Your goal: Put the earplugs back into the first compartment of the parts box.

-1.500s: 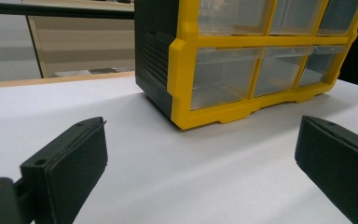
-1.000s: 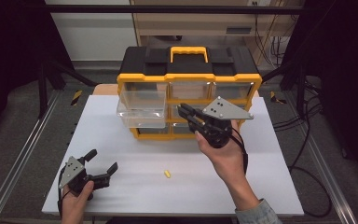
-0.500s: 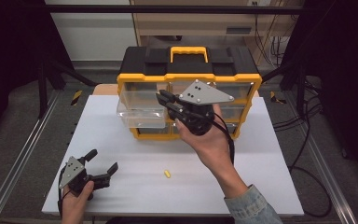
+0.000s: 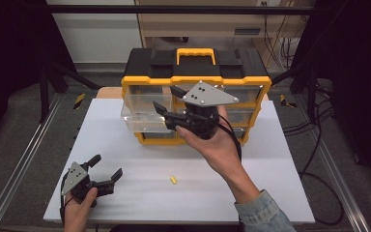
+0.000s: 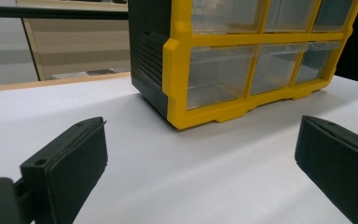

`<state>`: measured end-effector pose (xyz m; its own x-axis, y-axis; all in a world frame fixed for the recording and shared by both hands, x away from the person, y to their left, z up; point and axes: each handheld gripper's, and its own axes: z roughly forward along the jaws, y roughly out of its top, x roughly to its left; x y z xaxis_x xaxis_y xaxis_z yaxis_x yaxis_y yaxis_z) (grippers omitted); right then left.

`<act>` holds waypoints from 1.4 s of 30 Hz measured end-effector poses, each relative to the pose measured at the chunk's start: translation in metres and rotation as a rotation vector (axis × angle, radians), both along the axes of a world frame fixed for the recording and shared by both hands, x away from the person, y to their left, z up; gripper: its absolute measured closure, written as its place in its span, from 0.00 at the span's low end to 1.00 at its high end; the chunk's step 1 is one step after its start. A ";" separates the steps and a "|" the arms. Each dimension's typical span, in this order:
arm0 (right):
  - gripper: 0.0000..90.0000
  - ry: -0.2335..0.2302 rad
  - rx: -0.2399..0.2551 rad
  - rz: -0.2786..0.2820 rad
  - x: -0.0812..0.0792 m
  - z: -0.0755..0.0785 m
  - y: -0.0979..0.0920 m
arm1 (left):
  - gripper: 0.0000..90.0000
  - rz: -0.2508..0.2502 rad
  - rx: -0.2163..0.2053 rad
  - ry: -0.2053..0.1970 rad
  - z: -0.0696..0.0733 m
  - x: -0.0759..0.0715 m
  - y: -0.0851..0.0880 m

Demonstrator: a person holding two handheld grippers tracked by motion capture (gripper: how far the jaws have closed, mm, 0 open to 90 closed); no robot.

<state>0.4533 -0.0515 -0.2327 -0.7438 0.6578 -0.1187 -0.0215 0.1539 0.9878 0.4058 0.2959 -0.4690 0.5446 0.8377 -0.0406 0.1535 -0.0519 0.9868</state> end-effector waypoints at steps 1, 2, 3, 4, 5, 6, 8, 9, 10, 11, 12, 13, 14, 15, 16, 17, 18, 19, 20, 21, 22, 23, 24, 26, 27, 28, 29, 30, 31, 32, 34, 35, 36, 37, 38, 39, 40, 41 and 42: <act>0.26 -0.016 0.010 -0.022 -0.005 -0.002 -0.005 | 0.02 0.003 -0.001 -0.001 0.000 0.000 0.000; 0.21 -0.014 0.012 -0.031 -0.007 -0.003 -0.007 | 0.02 0.004 -0.002 0.000 0.000 0.000 0.000; 0.18 -0.009 0.008 -0.038 -0.009 -0.006 -0.010 | 0.02 0.004 -0.003 -0.001 0.000 0.000 0.001; 0.13 -0.007 0.000 -0.045 -0.011 -0.008 -0.013 | 0.02 0.004 -0.002 -0.001 0.000 0.000 0.001; 0.11 -0.004 -0.006 -0.057 -0.013 -0.012 -0.015 | 0.02 0.004 -0.002 -0.003 0.000 0.000 0.001; 0.11 -0.004 -0.006 -0.057 -0.013 -0.012 -0.015 | 0.02 0.004 -0.002 -0.003 0.000 0.000 0.001; 0.08 0.011 -0.036 -0.094 -0.019 -0.025 -0.023 | 0.02 0.005 0.001 -0.006 0.001 -0.001 0.001; 0.08 0.019 -0.046 -0.099 -0.020 -0.030 -0.025 | 0.02 0.004 0.005 -0.006 0.001 -0.001 0.000; 0.08 0.030 -0.054 -0.095 -0.022 -0.036 -0.027 | 0.02 0.004 0.008 -0.008 0.001 -0.001 0.000; 0.08 0.044 -0.065 -0.090 -0.023 -0.042 -0.029 | 0.02 0.003 0.007 -0.008 0.001 -0.001 0.000; 0.08 0.055 -0.083 -0.090 -0.024 -0.048 -0.030 | 0.02 0.002 0.006 -0.009 0.001 -0.001 0.000; 0.08 0.064 -0.102 -0.092 -0.026 -0.054 -0.031 | 0.02 0.003 0.003 -0.010 0.001 -0.001 0.000; 0.08 0.070 -0.113 -0.096 -0.027 -0.061 -0.033 | 0.02 0.003 0.002 -0.010 0.001 -0.001 0.000; 0.09 0.083 -0.115 -0.098 -0.027 -0.067 -0.034 | 0.02 0.003 0.001 -0.013 0.001 -0.001 0.000; 0.09 0.083 -0.115 -0.098 -0.027 -0.067 -0.034 | 0.02 0.003 0.001 -0.013 0.001 -0.001 0.000; 0.09 0.114 -0.112 -0.097 -0.028 -0.080 -0.037 | 0.02 0.004 0.004 -0.021 0.002 -0.002 0.000; 0.09 0.129 -0.117 -0.102 -0.028 -0.085 -0.039 | 0.02 0.004 0.006 -0.027 0.003 -0.002 0.000; 0.09 0.139 -0.125 -0.105 -0.028 -0.089 -0.040 | 0.02 0.004 0.006 -0.027 0.003 -0.002 0.000; 0.09 0.147 -0.129 -0.106 -0.029 -0.093 -0.041 | 0.02 0.006 0.005 -0.041 0.004 -0.004 0.002; 0.08 0.156 -0.129 -0.105 -0.029 -0.097 -0.043 | 0.02 0.007 0.001 -0.043 0.004 -0.004 0.002; 0.08 0.156 -0.129 -0.105 -0.029 -0.097 -0.043 | 0.02 0.007 0.001 -0.043 0.004 -0.004 0.002; 0.08 0.177 -0.130 -0.106 -0.030 -0.106 -0.044 | 0.02 0.005 0.002 -0.040 0.004 -0.004 0.002; 0.09 0.188 -0.130 -0.108 -0.030 -0.111 -0.045 | 0.02 0.002 0.003 -0.039 0.004 -0.003 0.001; 0.09 0.213 -0.119 -0.111 -0.029 -0.122 -0.044 | 0.02 -0.001 0.012 -0.036 0.003 -0.004 0.000; 0.10 0.231 -0.126 -0.112 -0.027 -0.128 -0.043 | 0.02 -0.001 0.017 -0.037 0.003 -0.004 -0.001; 0.10 0.257 -0.149 -0.107 -0.024 -0.133 -0.041 | 0.02 0.000 0.022 -0.040 0.003 -0.004 -0.001; 0.09 0.279 -0.192 -0.094 -0.022 -0.137 -0.040 | 0.02 0.001 0.026 -0.042 0.003 -0.004 -0.001; 0.08 0.290 -0.223 -0.094 -0.020 -0.140 -0.038 | 0.01 0.001 0.026 -0.042 0.003 -0.004 -0.001; 0.09 0.291 -0.237 -0.103 -0.019 -0.144 -0.038 | 0.01 0.002 0.028 -0.045 0.003 -0.004 -0.001; 0.09 0.304 -0.237 -0.103 -0.018 -0.147 -0.037 | 0.01 0.002 0.028 -0.045 0.003 -0.004 -0.001; 0.09 0.334 -0.223 -0.093 -0.017 -0.153 -0.035 | 0.01 0.004 0.025 -0.038 0.003 -0.003 0.000; 0.10 0.346 -0.215 -0.095 -0.016 -0.156 -0.034 | 0.01 0.005 0.020 -0.037 0.003 -0.003 0.000; 0.10 0.357 -0.214 -0.094 -0.016 -0.159 -0.032 | 0.01 0.006 0.017 -0.036 0.003 -0.002 0.000; 0.10 0.364 -0.220 -0.088 -0.017 -0.162 -0.030 | 0.01 0.005 0.017 -0.038 0.003 -0.002 0.000; 0.10 0.371 -0.231 -0.080 -0.018 -0.165 -0.028 | 0.01 0.000 0.015 -0.041 0.003 -0.002 0.000; 0.10 0.378 -0.242 -0.073 -0.019 -0.168 -0.024 | 0.01 -0.003 0.012 -0.043 0.003 -0.002 0.000; 0.11 0.385 -0.254 -0.066 -0.020 -0.170 -0.021 | 0.01 -0.003 0.011 -0.046 0.003 -0.003 0.000; 0.11 0.386 -0.266 -0.053 -0.020 -0.173 -0.018 | 0.01 -0.005 0.011 -0.048 0.003 -0.003 0.000; 0.11 0.395 -0.272 -0.047 -0.021 -0.174 -0.015 | 0.01 -0.005 0.011 -0.048 0.003 -0.003 0.000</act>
